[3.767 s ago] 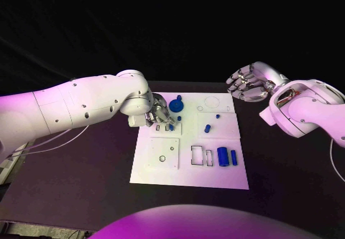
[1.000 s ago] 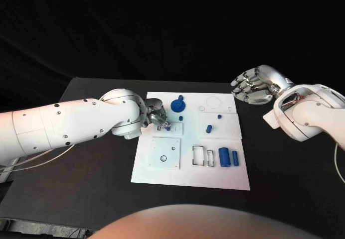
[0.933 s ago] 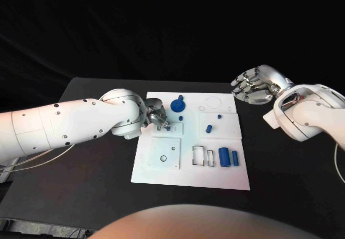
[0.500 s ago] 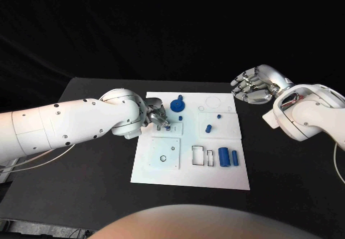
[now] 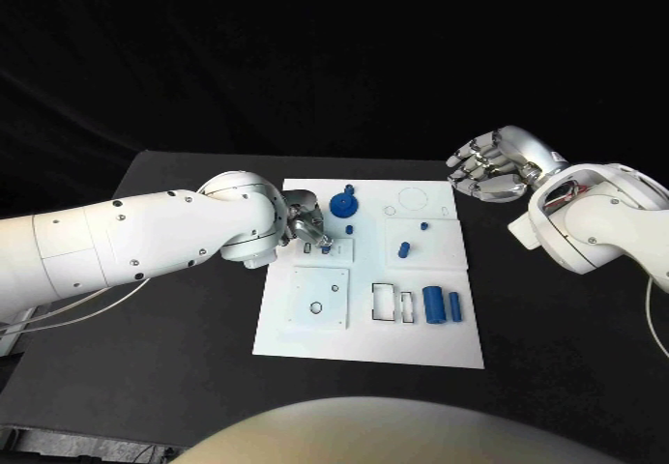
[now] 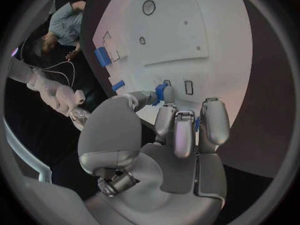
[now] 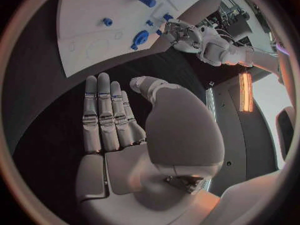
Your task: Assemble the parts on the task board
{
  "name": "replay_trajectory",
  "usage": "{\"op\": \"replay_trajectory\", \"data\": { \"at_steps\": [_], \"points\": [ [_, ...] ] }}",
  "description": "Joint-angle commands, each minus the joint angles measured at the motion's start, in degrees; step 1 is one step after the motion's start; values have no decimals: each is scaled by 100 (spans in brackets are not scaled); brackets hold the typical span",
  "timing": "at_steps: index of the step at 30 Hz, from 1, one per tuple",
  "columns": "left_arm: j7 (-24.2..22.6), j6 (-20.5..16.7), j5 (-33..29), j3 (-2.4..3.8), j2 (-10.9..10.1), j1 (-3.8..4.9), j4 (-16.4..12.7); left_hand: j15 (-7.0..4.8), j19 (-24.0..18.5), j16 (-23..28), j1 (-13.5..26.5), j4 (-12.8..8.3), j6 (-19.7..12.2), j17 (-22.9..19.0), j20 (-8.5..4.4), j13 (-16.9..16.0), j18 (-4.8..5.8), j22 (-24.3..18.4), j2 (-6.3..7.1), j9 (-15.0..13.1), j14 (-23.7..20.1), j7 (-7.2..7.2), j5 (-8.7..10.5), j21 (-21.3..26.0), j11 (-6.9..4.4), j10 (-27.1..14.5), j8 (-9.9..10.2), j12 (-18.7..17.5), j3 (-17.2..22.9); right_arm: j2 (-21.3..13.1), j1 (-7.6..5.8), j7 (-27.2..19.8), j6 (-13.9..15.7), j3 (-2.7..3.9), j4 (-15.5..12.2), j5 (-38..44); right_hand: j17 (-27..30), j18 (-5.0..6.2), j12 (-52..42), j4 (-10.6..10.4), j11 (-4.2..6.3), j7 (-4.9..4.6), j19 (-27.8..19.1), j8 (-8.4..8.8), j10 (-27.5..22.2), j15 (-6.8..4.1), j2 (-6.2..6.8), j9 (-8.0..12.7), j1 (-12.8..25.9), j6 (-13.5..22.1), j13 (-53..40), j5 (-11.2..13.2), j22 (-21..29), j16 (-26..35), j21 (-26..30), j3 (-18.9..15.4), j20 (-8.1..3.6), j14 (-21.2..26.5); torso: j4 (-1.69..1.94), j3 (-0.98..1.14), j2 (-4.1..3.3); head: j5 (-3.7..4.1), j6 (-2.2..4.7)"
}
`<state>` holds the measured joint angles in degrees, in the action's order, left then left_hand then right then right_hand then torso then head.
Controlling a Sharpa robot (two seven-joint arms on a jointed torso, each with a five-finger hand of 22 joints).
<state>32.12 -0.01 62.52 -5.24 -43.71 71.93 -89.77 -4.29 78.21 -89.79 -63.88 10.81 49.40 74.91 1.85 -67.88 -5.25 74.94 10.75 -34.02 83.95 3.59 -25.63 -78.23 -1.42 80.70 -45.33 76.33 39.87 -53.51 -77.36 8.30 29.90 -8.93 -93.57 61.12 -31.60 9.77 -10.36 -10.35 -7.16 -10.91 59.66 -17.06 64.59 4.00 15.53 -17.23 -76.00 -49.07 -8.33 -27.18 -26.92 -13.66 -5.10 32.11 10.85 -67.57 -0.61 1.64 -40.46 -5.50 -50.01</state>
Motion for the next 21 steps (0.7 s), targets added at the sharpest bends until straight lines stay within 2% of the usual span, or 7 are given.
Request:
{"op": "replay_trajectory", "data": {
  "at_steps": [1, 17, 21],
  "points": [
    [2, 218, 43, 4, 21, -1, 10, -32, 45, -21, -39, -1274, 101, 1509, 0, 8, 111, 207, -40, -4, 605, -98, 10, -11, -18, 40, 17, 3, 1298, 9, 5, -23, -46, 0, 9, 3, 7, 67, 34, 4, -28, -25, 32, 3, 9, 19, 3, 5, 42, 0, 5, -24, 5, 34, 26, -2, -4, -8, 1, 2, 4, 4, 1],
    [99, 395, 166, 1, 35, -2, 40, -35, 38, -21, -42, -1281, 110, 1509, -4, 56, 108, 203, -37, -4, 605, -99, -4, -4, -19, 21, 23, -36, 1326, 41, 15, 45, -46, 0, 53, -1, 8, 67, 45, 2, -30, -26, 31, 3, 2, 22, 3, 9, 47, 4, 17, -36, 19, 46, 36, -2, -1, -2, 9, -1, 3, -1, 1],
    [95, 336, 187, 1, 36, -2, 43, -35, 37, -21, -42, -1283, 113, 1509, -5, 61, 108, 203, -35, -4, 605, -99, -11, -3, -19, 19, 23, -41, 1332, 54, 17, 108, -41, 0, 58, 34, 11, 65, 63, 3, -37, -30, 22, 6, -15, 29, 6, 16, 50, 12, 37, -52, 42, 68, 54, -1, 4, 15, -2, -1, 6, 4, 1]
  ]
}}
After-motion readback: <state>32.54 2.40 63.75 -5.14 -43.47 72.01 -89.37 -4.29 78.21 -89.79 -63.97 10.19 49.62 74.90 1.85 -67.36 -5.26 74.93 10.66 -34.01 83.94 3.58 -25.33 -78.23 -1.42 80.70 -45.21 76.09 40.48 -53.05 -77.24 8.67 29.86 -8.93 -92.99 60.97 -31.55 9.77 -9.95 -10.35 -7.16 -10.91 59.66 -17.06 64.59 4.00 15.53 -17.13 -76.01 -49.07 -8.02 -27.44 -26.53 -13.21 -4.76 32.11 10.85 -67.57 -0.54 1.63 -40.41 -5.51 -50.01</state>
